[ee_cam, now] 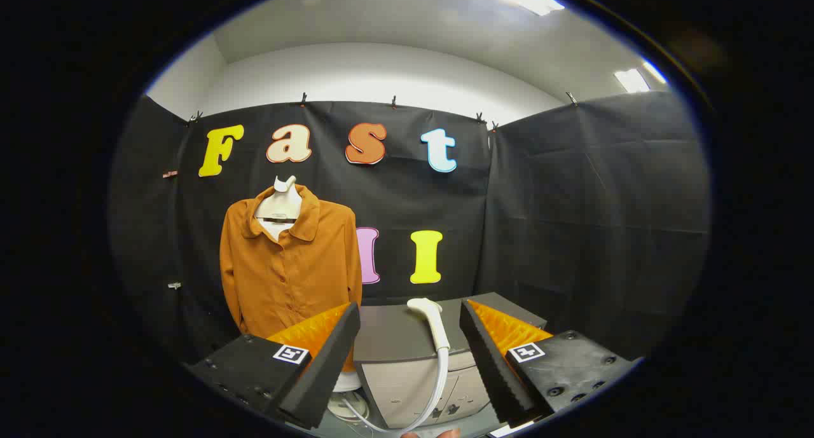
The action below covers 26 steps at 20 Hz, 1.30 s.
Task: Iron the clothes twice with a garment steamer, once on the left side and once on the right side.
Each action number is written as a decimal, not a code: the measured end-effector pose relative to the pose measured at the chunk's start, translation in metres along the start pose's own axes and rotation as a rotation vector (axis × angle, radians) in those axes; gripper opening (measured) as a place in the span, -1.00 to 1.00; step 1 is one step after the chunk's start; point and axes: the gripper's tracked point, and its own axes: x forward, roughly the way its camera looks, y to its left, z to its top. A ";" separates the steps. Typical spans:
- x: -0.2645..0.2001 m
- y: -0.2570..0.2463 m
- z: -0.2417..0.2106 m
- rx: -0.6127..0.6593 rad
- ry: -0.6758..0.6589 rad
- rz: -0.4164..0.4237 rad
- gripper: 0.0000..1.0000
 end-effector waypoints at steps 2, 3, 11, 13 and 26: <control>0.001 0.001 -0.002 -0.002 0.003 0.006 0.96; 0.002 0.002 -0.001 -0.001 0.002 0.006 0.96; 0.003 0.005 -0.010 0.023 0.043 0.009 0.96; 0.003 0.003 -0.009 0.020 0.044 0.004 0.96; 0.063 -0.015 -0.050 -0.019 0.263 0.038 0.96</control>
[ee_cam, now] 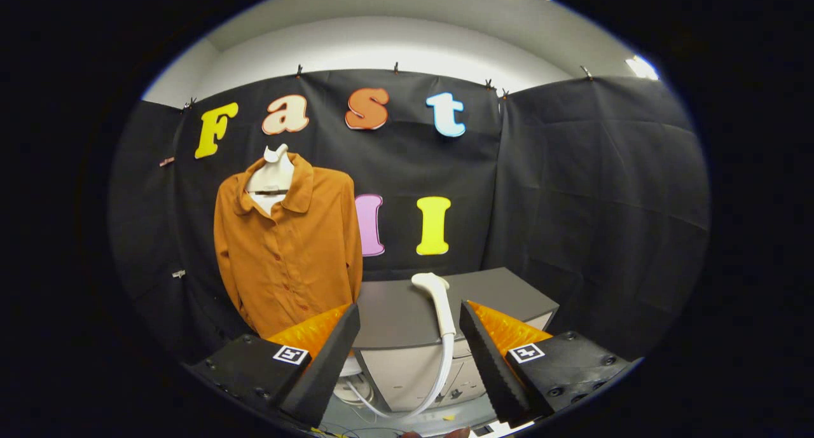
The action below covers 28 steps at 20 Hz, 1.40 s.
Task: Iron the clothes twice with a garment steamer, once on the left side and once on the right side.
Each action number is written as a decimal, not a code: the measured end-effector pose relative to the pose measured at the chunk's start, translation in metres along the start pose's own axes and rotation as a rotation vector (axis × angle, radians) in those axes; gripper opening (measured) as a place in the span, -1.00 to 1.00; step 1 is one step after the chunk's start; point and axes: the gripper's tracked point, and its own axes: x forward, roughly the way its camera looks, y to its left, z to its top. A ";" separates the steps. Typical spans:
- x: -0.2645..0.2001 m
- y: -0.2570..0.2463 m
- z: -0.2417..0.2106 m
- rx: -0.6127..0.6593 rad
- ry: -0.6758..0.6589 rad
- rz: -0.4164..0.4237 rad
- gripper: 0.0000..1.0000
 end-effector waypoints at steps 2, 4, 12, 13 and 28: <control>0.035 -0.008 -0.016 -0.009 0.099 0.015 0.97; 0.071 -0.013 -0.037 0.006 0.211 0.037 0.97; 0.192 -0.052 -0.123 0.000 0.524 0.013 0.95; 0.199 -0.055 -0.131 -0.011 0.541 0.003 0.92; 0.222 -0.075 -0.135 0.064 0.427 0.000 -0.48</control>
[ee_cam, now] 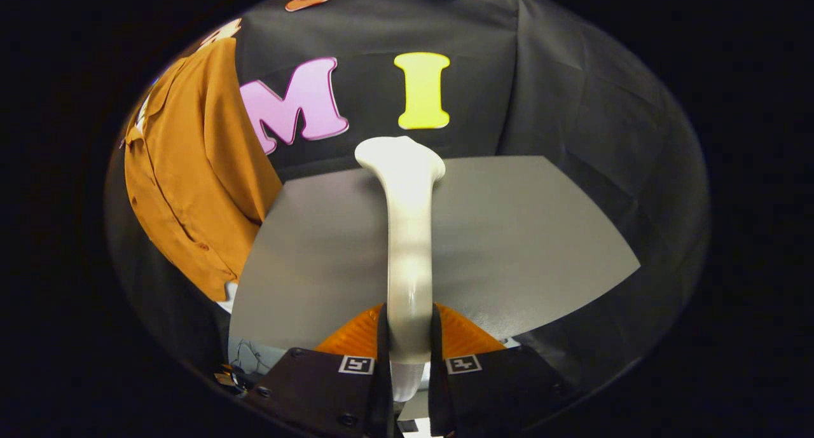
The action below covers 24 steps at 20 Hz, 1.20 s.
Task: Iron the clothes twice with a garment steamer, once on the left side and once on the right side.
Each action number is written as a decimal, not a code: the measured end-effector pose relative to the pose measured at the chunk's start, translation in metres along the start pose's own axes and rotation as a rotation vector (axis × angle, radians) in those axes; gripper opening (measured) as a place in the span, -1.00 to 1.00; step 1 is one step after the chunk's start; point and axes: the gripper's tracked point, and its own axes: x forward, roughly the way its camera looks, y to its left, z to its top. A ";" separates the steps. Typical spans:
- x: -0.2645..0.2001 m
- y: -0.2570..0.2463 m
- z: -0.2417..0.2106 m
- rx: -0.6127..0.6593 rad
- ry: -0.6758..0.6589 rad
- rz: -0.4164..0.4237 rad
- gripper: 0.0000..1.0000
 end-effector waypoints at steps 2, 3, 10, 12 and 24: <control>-0.030 0.002 0.025 0.003 -0.120 -0.006 -0.49; -0.045 0.005 0.035 0.000 -0.177 -0.005 -0.49; -0.156 0.044 0.064 0.029 -0.476 0.022 -0.49; -0.187 0.061 0.060 0.033 -0.526 0.029 -0.49; -0.220 0.217 0.046 -0.105 -0.657 0.083 -0.50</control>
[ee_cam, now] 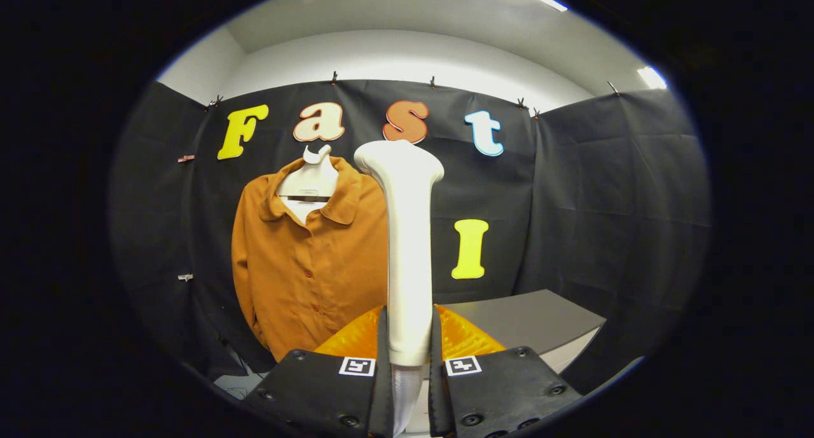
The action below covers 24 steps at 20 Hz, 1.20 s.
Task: Iron the clothes twice with a garment steamer, once on the left side and once on the right side.
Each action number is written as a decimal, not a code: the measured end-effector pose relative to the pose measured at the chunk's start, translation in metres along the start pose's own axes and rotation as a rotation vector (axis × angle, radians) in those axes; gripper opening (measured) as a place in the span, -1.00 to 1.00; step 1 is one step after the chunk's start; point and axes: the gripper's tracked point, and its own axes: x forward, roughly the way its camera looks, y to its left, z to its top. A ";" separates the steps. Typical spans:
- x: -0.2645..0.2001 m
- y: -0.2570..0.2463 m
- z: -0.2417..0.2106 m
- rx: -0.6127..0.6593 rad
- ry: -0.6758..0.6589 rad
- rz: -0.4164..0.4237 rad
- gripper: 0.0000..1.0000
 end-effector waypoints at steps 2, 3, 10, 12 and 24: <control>0.011 0.019 -0.005 -0.012 0.006 0.009 -0.50; 0.016 0.026 -0.008 -0.016 0.010 0.010 -0.50; 0.055 0.050 -0.044 -0.021 0.073 0.005 -0.50; 0.067 0.053 -0.053 -0.026 0.088 0.000 -0.49; 0.118 0.061 -0.095 -0.063 0.118 -0.023 -0.49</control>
